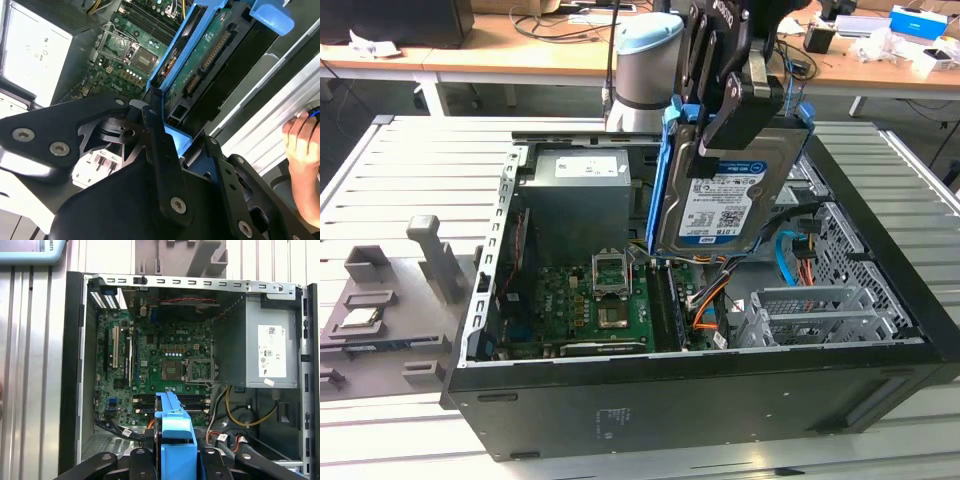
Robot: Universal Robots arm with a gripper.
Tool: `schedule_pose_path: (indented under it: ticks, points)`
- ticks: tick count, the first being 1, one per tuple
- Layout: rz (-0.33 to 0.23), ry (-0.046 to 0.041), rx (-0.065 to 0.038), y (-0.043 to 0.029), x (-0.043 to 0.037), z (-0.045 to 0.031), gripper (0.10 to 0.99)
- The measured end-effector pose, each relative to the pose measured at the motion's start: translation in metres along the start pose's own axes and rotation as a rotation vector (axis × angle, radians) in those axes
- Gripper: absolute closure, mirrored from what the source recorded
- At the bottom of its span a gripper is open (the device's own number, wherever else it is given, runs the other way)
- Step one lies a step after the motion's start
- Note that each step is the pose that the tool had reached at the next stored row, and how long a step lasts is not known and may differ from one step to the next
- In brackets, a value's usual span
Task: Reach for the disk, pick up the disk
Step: 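Pick up the disk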
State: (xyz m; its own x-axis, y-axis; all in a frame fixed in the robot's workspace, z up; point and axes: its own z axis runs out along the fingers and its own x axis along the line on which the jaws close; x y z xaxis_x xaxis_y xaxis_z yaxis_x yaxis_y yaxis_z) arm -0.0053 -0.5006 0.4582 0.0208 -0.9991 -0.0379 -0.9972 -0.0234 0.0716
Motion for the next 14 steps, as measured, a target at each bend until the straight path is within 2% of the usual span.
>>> schedule_pose_path:
  ticks: [14]
  points:
    - [0.000,0.0001,0.000,0.0004,0.0227,0.0012,0.718]
